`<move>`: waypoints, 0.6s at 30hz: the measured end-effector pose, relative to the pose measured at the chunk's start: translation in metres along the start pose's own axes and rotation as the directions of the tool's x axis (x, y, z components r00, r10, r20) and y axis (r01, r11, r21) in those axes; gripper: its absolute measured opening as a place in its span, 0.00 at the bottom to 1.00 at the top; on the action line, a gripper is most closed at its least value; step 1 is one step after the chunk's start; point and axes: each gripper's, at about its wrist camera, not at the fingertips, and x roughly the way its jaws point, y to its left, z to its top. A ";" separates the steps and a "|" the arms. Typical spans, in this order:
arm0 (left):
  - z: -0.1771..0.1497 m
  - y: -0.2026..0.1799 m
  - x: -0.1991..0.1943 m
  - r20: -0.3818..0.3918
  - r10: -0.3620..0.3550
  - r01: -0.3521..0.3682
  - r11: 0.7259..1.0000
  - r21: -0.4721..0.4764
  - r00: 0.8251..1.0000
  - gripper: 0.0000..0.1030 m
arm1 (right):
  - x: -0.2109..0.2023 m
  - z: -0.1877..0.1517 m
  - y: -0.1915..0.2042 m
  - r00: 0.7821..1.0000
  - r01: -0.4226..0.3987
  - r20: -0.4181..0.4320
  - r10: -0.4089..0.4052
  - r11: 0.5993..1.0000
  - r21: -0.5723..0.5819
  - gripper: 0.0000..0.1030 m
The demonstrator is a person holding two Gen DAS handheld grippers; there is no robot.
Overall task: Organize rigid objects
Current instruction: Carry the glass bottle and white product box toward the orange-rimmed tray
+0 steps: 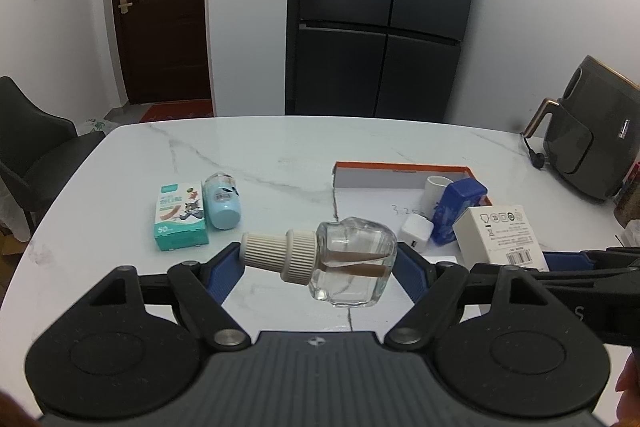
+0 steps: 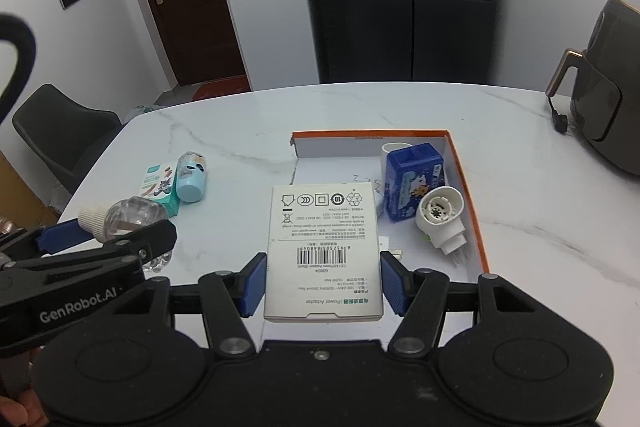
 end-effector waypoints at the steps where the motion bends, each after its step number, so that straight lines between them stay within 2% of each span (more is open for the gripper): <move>1: -0.001 -0.002 0.000 -0.001 -0.003 0.003 1.000 0.000 1.000 0.79 | -0.001 -0.001 -0.002 1.000 0.002 -0.001 -0.002 1.000 0.002 0.69; 18: -0.008 -0.034 0.002 -0.010 -0.037 0.037 0.999 0.024 0.999 0.79 | -0.011 -0.011 -0.037 0.999 0.034 -0.008 -0.034 0.999 0.041 0.69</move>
